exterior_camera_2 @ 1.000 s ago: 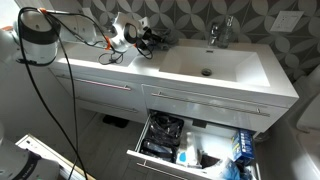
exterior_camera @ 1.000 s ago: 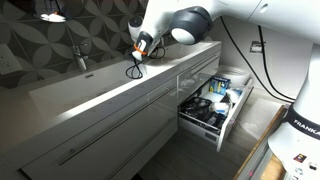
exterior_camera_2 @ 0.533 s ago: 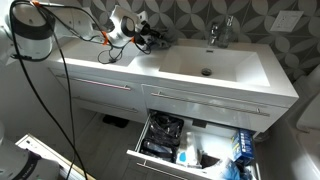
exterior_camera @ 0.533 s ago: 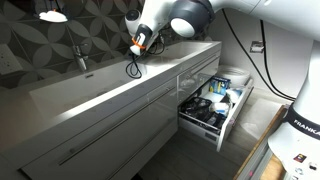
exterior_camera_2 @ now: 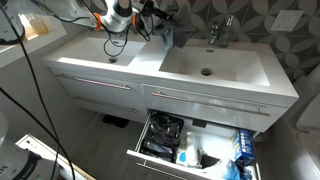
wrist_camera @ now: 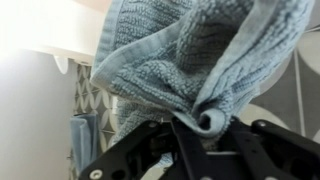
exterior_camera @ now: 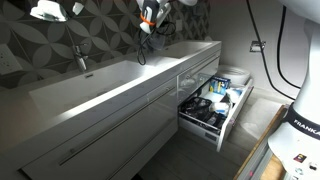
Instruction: Put the blue towel in the open drawer
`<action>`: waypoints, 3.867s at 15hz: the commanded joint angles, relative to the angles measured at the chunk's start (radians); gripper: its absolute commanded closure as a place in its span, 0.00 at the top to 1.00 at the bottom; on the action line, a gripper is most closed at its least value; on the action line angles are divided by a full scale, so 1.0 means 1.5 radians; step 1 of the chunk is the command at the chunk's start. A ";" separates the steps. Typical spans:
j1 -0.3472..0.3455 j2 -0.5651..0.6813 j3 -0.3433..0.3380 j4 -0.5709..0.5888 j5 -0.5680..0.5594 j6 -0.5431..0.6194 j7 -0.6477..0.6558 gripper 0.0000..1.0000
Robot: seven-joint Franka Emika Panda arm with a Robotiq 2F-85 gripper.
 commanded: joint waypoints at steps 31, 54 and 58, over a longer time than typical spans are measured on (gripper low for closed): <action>0.093 -0.045 -0.050 -0.523 0.040 -0.005 0.020 0.25; -0.470 -0.047 0.388 -0.448 0.075 0.214 -0.372 0.06; -0.512 0.036 0.414 -0.337 0.077 0.150 -0.383 0.06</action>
